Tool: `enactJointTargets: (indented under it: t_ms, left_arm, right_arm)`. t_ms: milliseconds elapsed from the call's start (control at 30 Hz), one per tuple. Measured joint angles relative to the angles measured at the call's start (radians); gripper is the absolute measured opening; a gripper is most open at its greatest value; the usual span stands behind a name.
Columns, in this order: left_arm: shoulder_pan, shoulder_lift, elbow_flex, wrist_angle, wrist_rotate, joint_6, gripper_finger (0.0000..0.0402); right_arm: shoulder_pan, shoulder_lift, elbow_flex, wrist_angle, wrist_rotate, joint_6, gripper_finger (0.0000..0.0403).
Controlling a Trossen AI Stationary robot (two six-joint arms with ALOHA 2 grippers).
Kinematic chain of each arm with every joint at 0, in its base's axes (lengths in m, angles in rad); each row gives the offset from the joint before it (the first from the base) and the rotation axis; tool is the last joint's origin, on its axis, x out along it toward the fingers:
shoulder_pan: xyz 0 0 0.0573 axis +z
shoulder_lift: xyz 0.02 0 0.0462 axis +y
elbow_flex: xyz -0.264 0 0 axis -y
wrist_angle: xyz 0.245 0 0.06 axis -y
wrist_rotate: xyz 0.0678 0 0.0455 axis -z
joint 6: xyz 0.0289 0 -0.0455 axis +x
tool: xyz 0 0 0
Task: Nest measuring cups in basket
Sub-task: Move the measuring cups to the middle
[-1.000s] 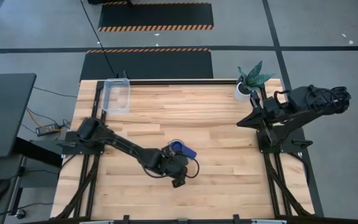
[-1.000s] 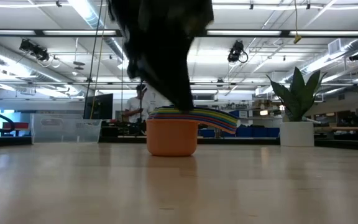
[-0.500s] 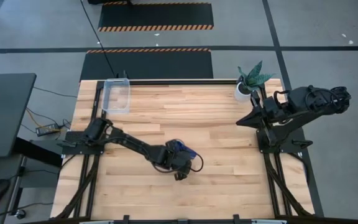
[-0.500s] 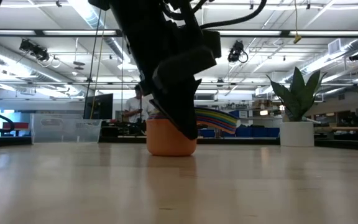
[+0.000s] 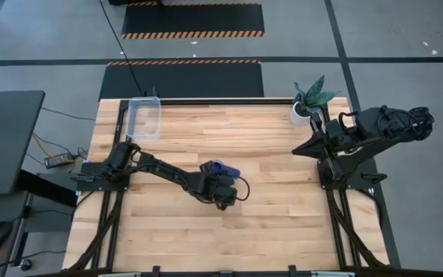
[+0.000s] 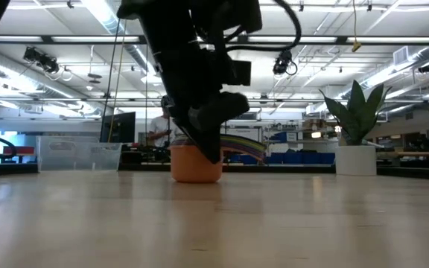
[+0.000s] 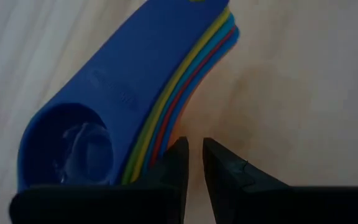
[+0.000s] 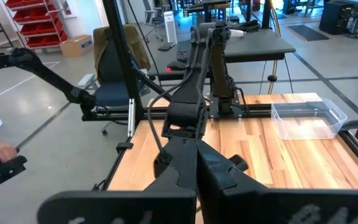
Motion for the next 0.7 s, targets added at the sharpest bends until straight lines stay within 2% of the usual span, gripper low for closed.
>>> enactJointTargets:
  t_ms: [100,333,500,700]
  left_arm:
    - [0.018,0.000,0.000,-0.041,-0.032,-0.008,0.0054]
    - [0.036,-0.004,0.000,-0.052,-0.036,-0.001,0.0054]
    - [-0.002,-0.028,0.021,-0.080,-0.011,-0.001,0.0054]
    - [-0.066,-0.094,0.102,-0.139,0.047,-0.009,0.0054]
  right_arm:
    - [0.000,0.000,0.000,-0.001,0.000,0.000,0.0002]
    - [0.000,0.000,0.000,-0.001,0.000,0.000,0.0002]
    - [0.000,-0.010,-0.001,-0.002,-0.004,-0.015,0.0002]
    - [0.000,-0.055,-0.001,-0.018,-0.011,-0.030,0.0002]
